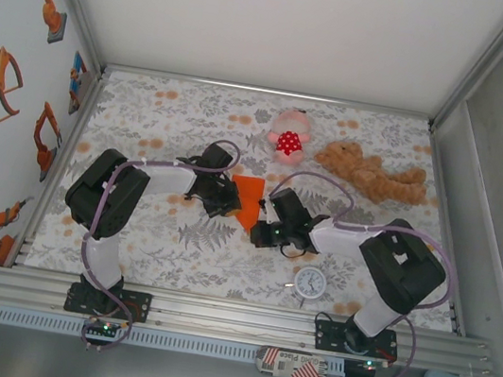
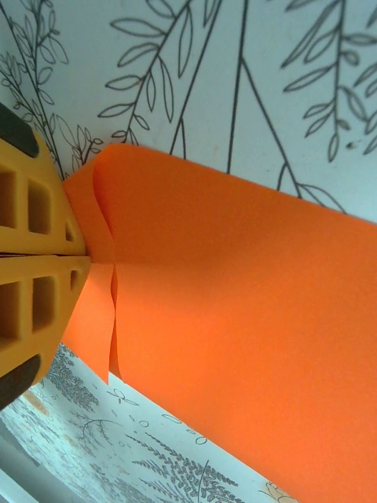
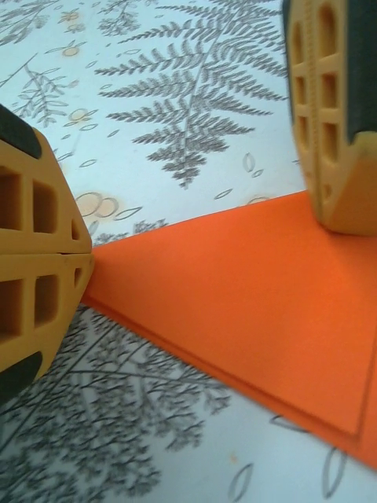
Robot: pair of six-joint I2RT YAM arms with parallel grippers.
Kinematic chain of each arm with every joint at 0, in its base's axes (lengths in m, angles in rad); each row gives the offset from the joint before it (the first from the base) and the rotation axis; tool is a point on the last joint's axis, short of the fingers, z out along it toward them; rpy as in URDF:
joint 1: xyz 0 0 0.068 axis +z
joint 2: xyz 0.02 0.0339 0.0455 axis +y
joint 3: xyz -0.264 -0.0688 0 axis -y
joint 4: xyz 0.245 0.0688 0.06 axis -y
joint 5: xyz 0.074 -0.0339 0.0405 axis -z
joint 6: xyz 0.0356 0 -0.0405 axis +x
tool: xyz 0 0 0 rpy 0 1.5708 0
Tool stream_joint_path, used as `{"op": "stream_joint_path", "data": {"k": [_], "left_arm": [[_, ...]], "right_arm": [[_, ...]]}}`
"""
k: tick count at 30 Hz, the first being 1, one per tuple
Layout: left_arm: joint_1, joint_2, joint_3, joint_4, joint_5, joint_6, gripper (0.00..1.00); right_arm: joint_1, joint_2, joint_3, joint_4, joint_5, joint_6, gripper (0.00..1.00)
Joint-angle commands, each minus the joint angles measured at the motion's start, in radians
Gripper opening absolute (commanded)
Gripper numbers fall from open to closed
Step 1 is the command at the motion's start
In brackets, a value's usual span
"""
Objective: Fold a paper plane with a square sheet of paper (pick it up from the middle)
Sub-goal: Third fold the triangle at the center of the table.
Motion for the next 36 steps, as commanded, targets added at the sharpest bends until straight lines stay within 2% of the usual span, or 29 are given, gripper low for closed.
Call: {"op": "stream_joint_path", "data": {"k": [1,10,18,24,29,36], "left_arm": [[0.007,0.063,-0.019,-0.109,-0.073,0.024,0.08],[0.008,0.051,-0.011,-0.106,-0.066,0.024,0.08],[0.003,0.048,-0.002,-0.098,-0.052,0.023,0.08],[0.004,0.051,0.001,-0.099,-0.035,0.032,0.08],[0.004,0.043,0.005,-0.097,-0.034,0.037,0.08],[0.016,0.035,0.056,-0.128,0.001,0.11,0.09]], "right_arm": [[0.005,-0.041,-0.046,-0.114,0.018,-0.018,0.0],[0.005,-0.187,0.007,-0.121,0.04,-0.02,0.0],[0.005,-0.046,0.098,-0.01,0.01,0.038,0.0],[0.005,0.061,0.174,-0.029,0.008,0.045,0.0],[0.005,0.095,0.172,-0.034,0.014,0.05,0.0],[0.005,0.13,0.142,-0.081,0.047,0.042,0.0]]}}
